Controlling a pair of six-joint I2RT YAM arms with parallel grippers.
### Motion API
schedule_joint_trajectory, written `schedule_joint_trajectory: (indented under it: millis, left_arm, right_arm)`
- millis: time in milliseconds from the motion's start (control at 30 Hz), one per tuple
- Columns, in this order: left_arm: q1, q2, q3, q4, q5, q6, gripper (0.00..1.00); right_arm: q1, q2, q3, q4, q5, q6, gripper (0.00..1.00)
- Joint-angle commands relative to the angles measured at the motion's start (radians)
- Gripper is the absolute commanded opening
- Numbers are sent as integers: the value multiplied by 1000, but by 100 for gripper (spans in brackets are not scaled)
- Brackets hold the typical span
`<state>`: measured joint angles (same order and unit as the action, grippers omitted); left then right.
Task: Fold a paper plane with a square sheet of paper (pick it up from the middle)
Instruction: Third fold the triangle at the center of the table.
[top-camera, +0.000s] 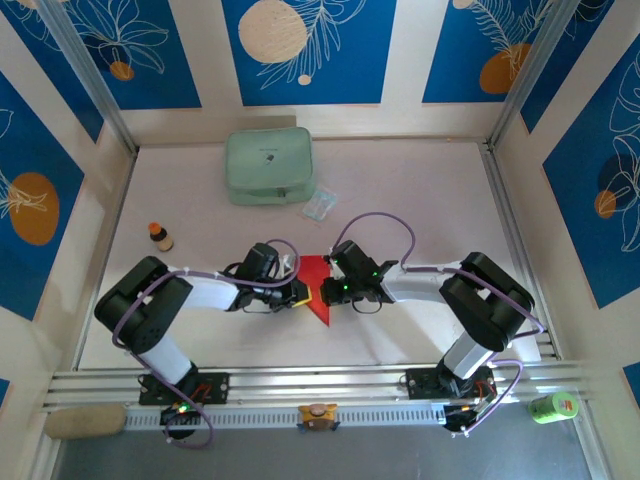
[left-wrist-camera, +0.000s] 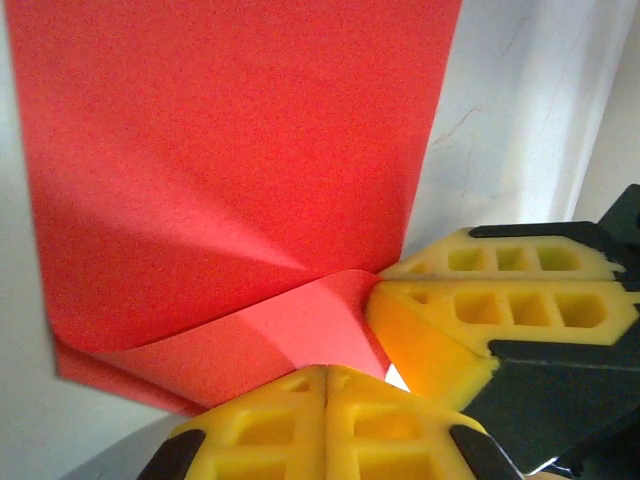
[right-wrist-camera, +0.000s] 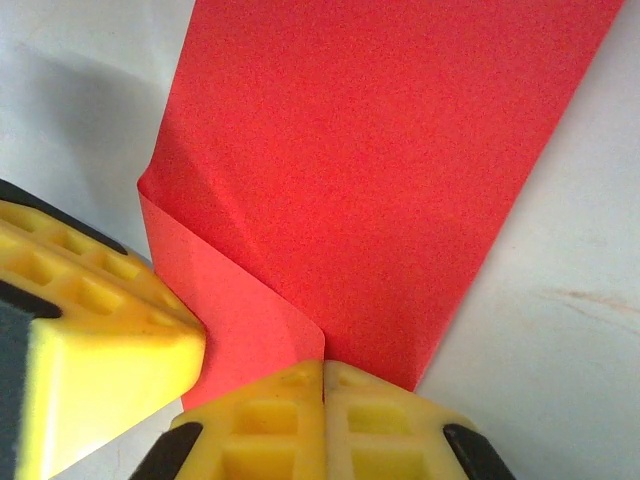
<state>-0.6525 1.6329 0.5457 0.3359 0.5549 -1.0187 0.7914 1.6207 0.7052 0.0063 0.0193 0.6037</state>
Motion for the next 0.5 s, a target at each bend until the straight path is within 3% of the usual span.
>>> schedule_joint_trajectory:
  millis: [0, 300, 467]
  left_arm:
    - [-5, 25, 14, -29, -12, 31, 0]
    - [-5, 47, 12, -31, -11, 35, 0]
    - [-6, 41, 14, -36, -13, 36, 0]
  right_arm:
    - [-6, 10, -6, -42, 7, 2, 0]
    - [-9, -28, 10, -47, -10, 8, 5]
    - [-25, -116, 33, -120, -14, 32, 29]
